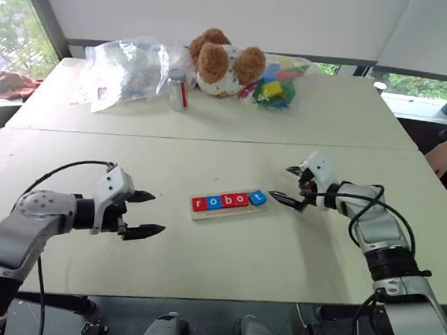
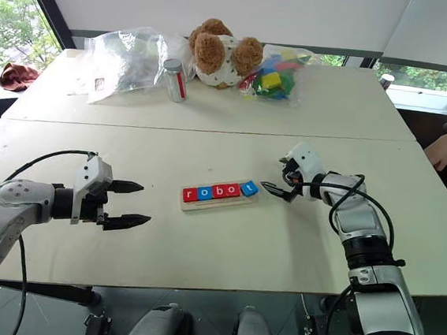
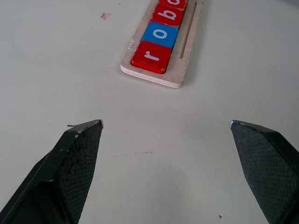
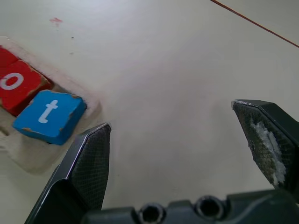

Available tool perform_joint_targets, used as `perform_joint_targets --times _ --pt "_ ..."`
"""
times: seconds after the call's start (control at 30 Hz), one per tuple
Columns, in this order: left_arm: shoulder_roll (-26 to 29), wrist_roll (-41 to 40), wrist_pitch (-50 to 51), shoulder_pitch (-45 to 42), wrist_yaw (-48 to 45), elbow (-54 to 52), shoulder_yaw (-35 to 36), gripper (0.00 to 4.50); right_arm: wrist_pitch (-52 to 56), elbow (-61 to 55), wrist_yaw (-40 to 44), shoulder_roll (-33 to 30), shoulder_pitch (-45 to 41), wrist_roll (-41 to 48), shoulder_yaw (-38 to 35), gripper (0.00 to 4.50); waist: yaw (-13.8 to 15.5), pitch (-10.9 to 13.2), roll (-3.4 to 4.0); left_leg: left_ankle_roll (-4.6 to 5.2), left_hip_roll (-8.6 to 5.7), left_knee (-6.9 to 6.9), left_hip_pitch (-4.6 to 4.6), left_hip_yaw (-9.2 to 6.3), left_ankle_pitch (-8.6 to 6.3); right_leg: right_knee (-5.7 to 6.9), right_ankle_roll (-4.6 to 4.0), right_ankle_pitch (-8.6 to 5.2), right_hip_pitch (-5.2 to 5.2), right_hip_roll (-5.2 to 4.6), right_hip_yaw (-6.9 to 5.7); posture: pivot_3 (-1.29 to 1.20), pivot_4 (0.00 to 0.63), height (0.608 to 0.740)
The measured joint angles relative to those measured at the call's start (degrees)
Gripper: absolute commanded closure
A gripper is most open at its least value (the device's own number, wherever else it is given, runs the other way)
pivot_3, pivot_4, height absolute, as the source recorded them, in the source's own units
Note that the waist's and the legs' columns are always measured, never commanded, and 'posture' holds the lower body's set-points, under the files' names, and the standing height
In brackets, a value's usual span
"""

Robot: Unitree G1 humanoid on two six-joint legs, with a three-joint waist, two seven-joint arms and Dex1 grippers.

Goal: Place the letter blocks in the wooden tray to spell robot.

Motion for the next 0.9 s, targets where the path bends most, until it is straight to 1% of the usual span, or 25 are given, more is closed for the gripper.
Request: perform_joint_targets --times 0.2,0.43,0.73,0.9 --pt "0.0 0.0 0.0 -0.3 0.2 0.0 -0.1 0.0 1.0 -2.7 0.9 0.1 1.1 0.5 0.0 0.02 0.1 0.0 0.0 0.0 0.01 -0.01 0.01 -0.01 0.0 0.0 0.0 0.0 0.0 0.0 -0.01 0.0 0.15 0.74" --pt "-0.2 0.1 -0.3 -0.4 0.3 0.1 -0.6 0.0 2.4 -3.2 0.6 0.5 1.5 0.8 0.0 0.02 0.0 0.0 0.0 -0.01 0.02 -0.02 0.01 -0.01 0.0 0.0 0.0 0.0 0.0 0.0 -0.01 0.0 0.15 0.74" --pt "-1.1 0.8 -1.4 -1.4 0.4 0.8 -1.9 0.0 4.7 -7.1 -0.1 1.2 2.2 1.0 0.0 0.02 0.1 0.0 0.0 -0.01 0.01 -0.02 0.01 -0.01 0.0 0.0 0.0 0.0 0.0 0.0 -0.01 0.0 0.15 0.74" --pt "-1.4 1.2 -1.8 -1.6 0.4 1.5 -2.5 0.0 4.8 -8.4 -1.1 0.1 3.3 -0.2 0.0 0.02 0.2 0.0 0.0 -0.01 0.01 -0.01 0.01 -0.01 0.0 0.0 0.0 0.0 0.0 0.0 -0.01 0.0 0.15 0.74"
